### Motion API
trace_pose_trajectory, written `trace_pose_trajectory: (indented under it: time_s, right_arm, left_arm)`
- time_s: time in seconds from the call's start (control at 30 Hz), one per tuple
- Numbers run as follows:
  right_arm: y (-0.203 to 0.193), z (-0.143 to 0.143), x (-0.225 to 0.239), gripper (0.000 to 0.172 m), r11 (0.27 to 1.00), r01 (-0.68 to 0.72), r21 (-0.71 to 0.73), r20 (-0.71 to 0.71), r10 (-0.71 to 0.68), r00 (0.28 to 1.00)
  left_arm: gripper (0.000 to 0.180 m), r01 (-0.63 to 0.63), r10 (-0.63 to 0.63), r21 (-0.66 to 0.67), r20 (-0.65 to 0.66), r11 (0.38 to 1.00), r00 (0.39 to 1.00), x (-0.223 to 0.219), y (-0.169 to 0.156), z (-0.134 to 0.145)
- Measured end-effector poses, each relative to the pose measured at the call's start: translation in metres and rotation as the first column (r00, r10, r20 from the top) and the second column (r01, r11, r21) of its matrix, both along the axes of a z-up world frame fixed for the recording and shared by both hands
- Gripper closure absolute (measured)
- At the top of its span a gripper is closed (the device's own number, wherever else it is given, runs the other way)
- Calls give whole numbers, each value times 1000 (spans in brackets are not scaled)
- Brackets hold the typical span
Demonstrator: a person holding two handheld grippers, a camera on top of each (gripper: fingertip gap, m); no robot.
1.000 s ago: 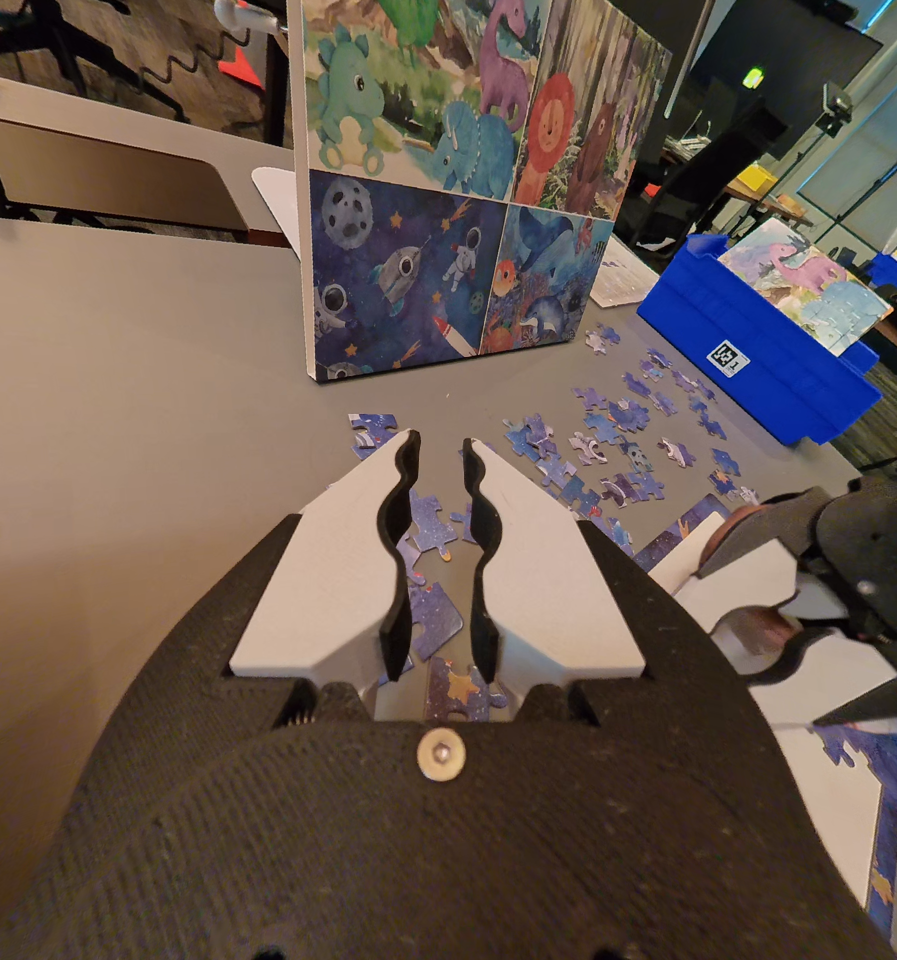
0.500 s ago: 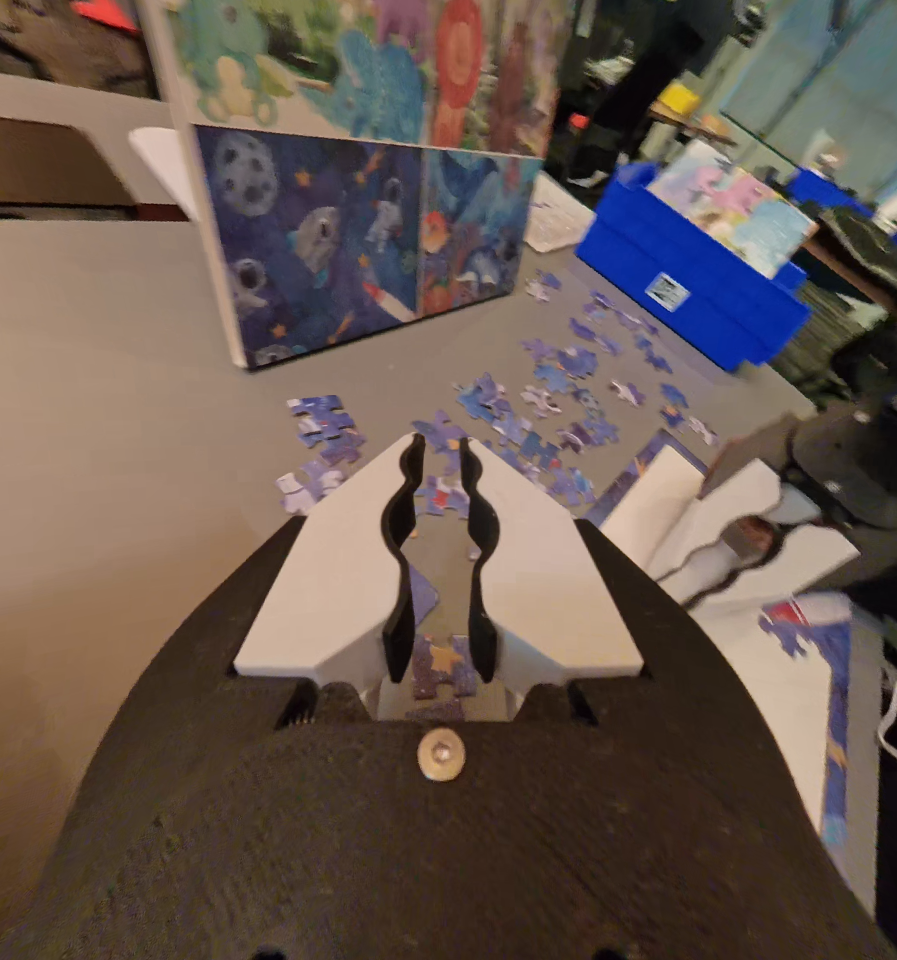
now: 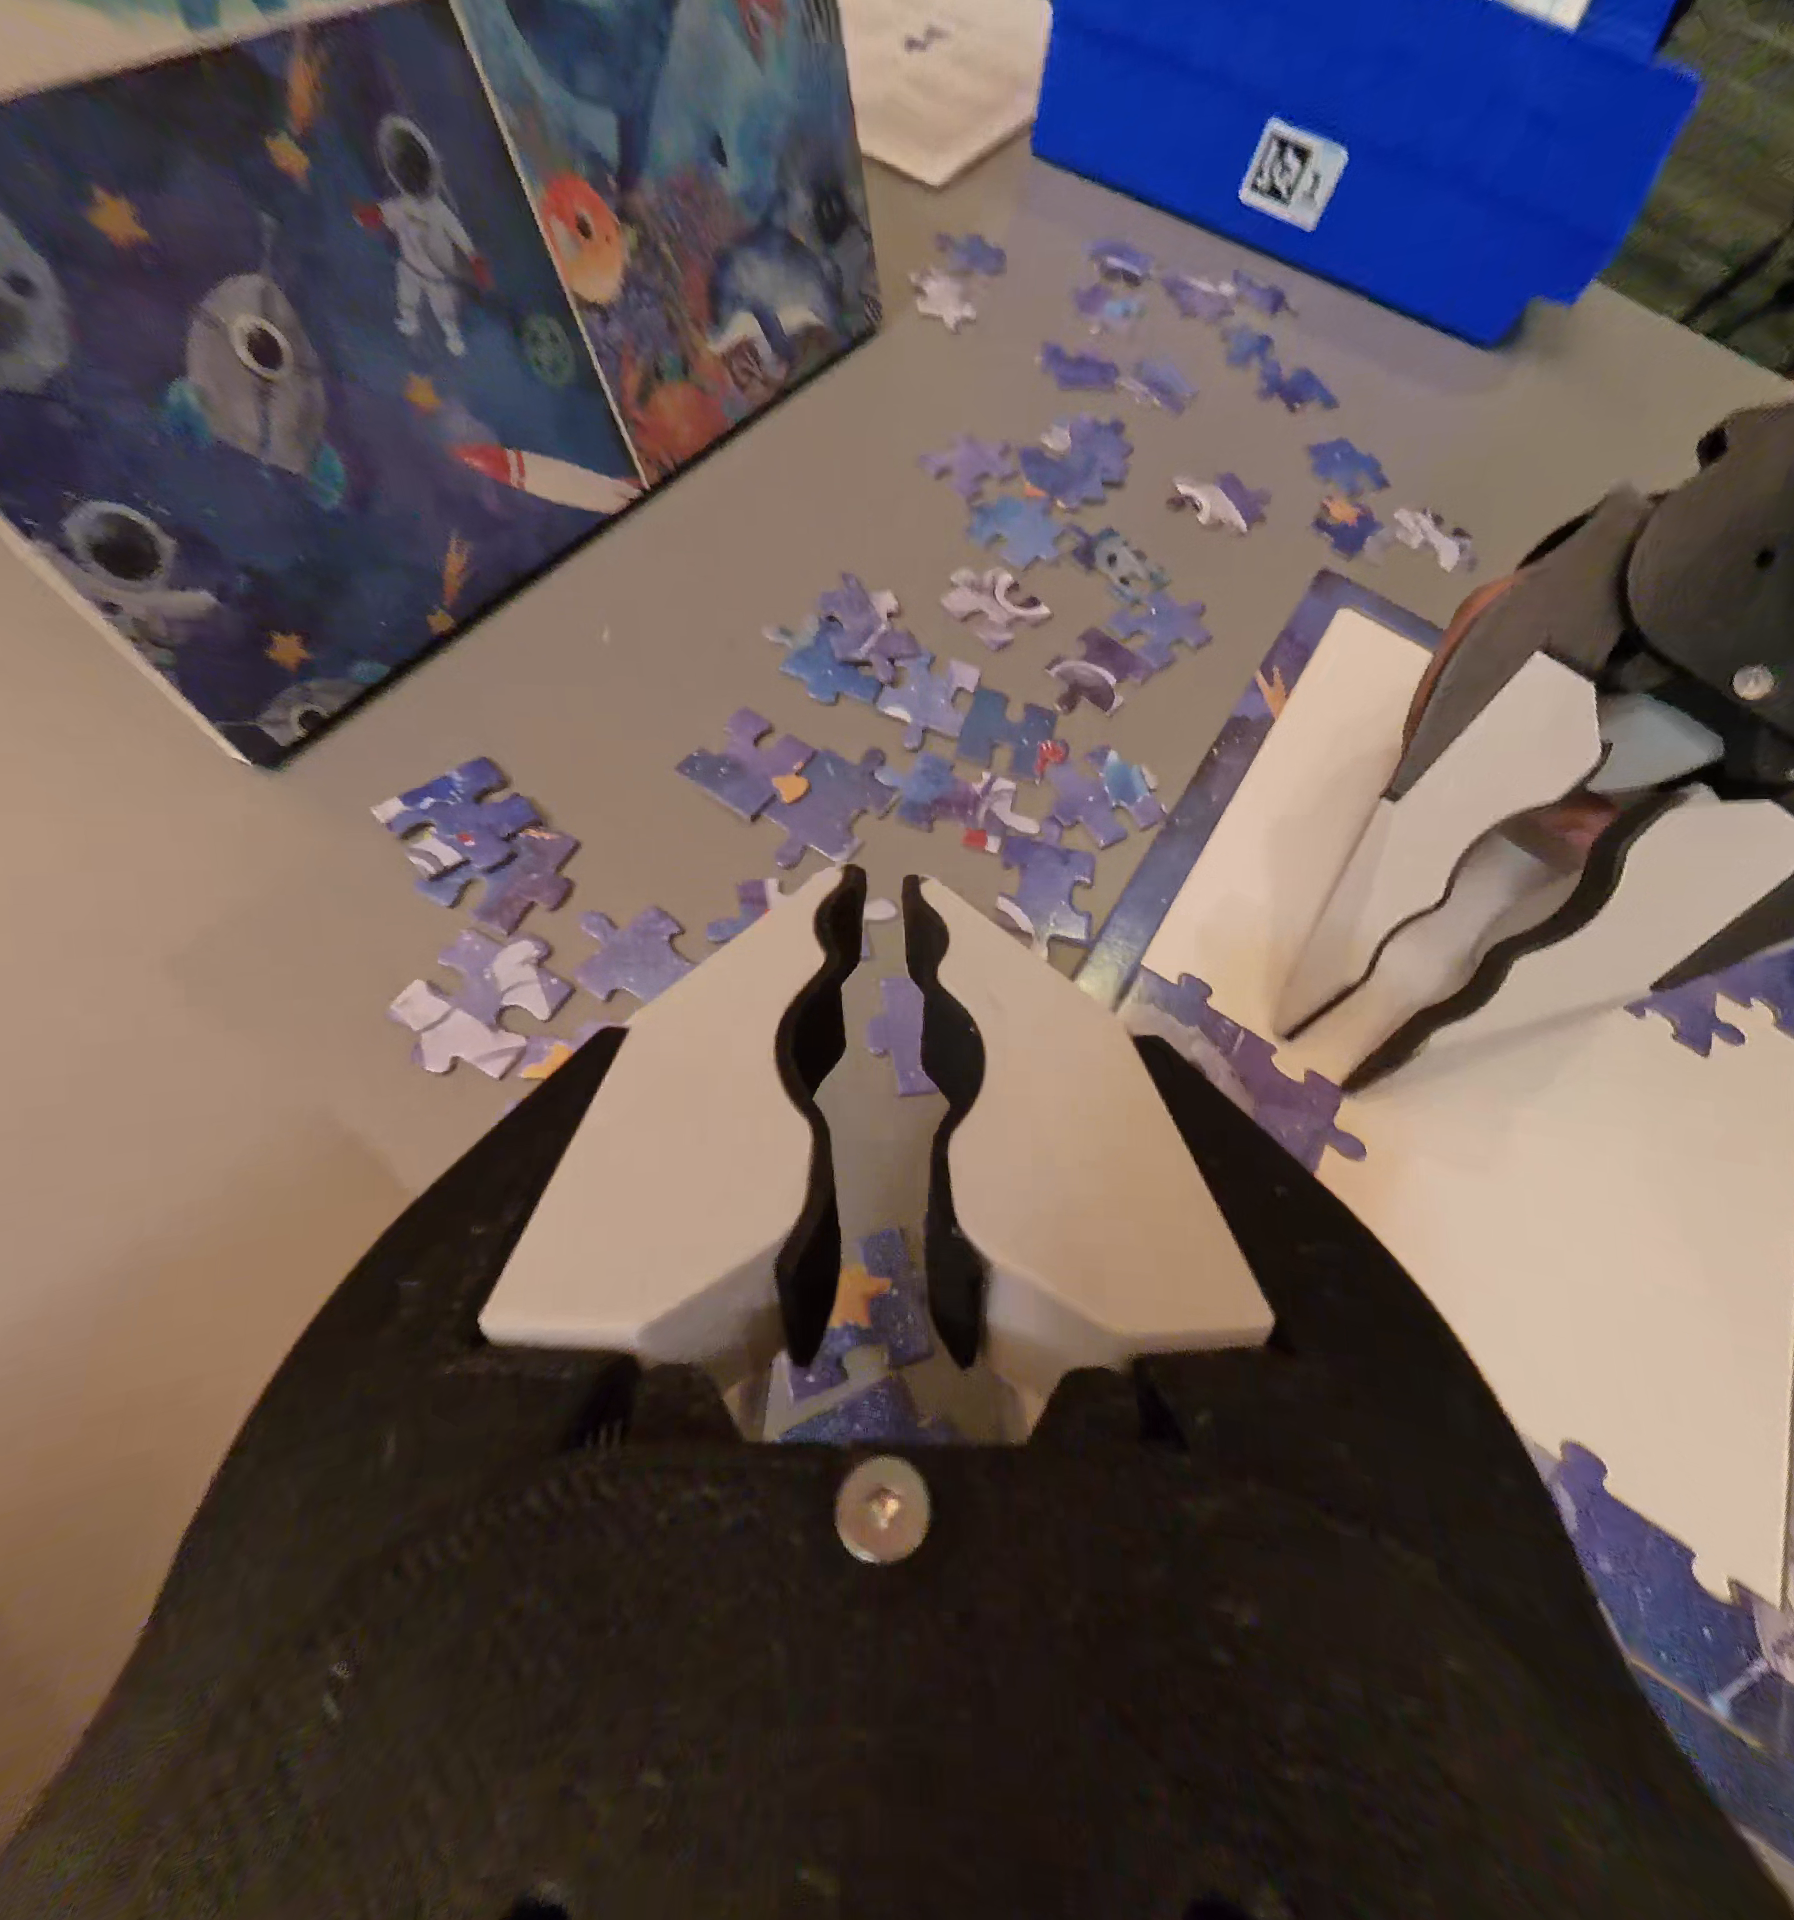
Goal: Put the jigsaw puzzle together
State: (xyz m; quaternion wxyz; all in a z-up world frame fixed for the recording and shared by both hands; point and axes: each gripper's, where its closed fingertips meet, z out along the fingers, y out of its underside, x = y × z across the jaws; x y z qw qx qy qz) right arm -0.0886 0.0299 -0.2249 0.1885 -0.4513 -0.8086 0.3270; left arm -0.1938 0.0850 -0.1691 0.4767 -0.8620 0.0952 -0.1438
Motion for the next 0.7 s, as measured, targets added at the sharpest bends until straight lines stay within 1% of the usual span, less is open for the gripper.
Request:
trace_pose_trajectory:
  time_s: [0.07,0.13,0.2,0.27,0.33,0.4,0.5,0.53,0.57,0.63,0.7]
  right_arm:
    - [3,2,0,155,999,-13,32,-9,13,1000]
    - [24,13,-3,156,994,23,104,-59,-17,998]
    - [62,34,-7,158,980,116,160,-158,-91,983]
    - [111,55,-5,158,958,240,157,-262,-194,945]
    - [166,61,6,156,915,374,153,-332,-309,891]
    - [218,55,26,156,848,487,211,-369,-392,843]
    - [271,49,62,158,747,580,325,-399,-447,800]
    - [282,47,73,158,727,604,326,-413,-465,783]
    - [291,44,81,159,725,622,296,-416,-488,767]
    - [297,42,89,157,743,648,169,-398,-549,734]
    - [297,49,89,151,756,653,43,-393,-588,707]
  left_arm:
    - [175,-44,44,33,2,998,999,-8,2,6]
    - [175,-86,86,63,-1,994,996,-16,3,12]
    - [176,-133,134,89,-11,987,991,-25,3,16]
    - [176,-176,180,112,-24,978,983,-34,3,20]
    - [177,-209,215,133,-33,969,976,-40,3,23]
    - [177,-233,242,154,-44,960,969,-46,3,25]
    - [177,-250,264,167,-68,954,962,-49,4,24]
    - [177,-254,270,164,-80,953,960,-51,4,23]
    - [178,-259,275,158,-93,953,957,-52,4,20]
    - [178,-263,279,132,-117,956,953,-54,5,13]
    - [178,-265,278,102,-148,959,949,-56,5,5]
